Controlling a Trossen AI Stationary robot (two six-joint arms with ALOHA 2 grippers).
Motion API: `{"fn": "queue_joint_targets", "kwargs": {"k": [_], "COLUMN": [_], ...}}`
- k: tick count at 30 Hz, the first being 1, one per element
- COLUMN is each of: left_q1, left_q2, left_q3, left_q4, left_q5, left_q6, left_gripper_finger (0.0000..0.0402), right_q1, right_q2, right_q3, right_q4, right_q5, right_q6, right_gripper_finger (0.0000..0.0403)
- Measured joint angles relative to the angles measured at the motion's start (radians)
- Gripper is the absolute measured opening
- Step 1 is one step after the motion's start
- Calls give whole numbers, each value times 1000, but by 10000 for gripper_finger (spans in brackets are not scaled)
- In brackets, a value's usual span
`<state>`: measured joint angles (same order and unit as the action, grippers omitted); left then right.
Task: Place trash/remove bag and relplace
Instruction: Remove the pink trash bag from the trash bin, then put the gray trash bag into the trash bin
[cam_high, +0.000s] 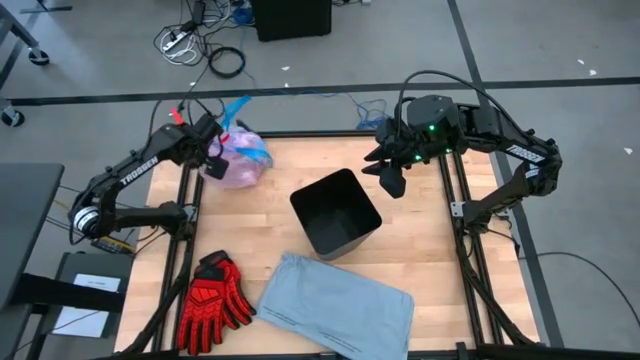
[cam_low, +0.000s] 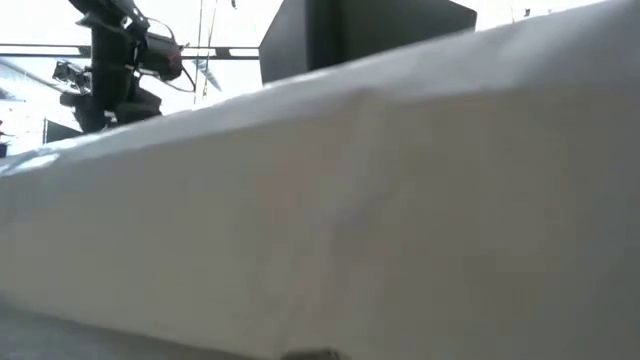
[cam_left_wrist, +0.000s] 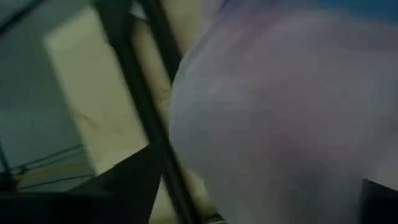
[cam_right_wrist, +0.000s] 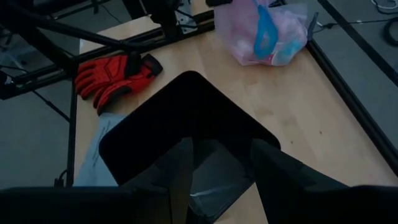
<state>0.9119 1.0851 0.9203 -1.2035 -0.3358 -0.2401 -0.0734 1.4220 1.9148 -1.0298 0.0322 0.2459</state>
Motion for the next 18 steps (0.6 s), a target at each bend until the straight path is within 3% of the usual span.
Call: {"fn": "queue_joint_targets", "kwargs": {"k": [7, 18], "left_q1": [0, 0], "left_q2": [-1, -1], "left_q3": [205, 475], "left_q4": [-106, -125], "left_q5": [-87, -4], "left_q6": [1, -49], "left_gripper_finger": [337, 347], "right_q1": [0, 0], "right_q2": [0, 0], "right_q3": [0, 0], "right_q4": [-1, -65], "right_q5": [0, 0], "right_q6": [12, 50], "right_gripper_finger": [151, 151]}}
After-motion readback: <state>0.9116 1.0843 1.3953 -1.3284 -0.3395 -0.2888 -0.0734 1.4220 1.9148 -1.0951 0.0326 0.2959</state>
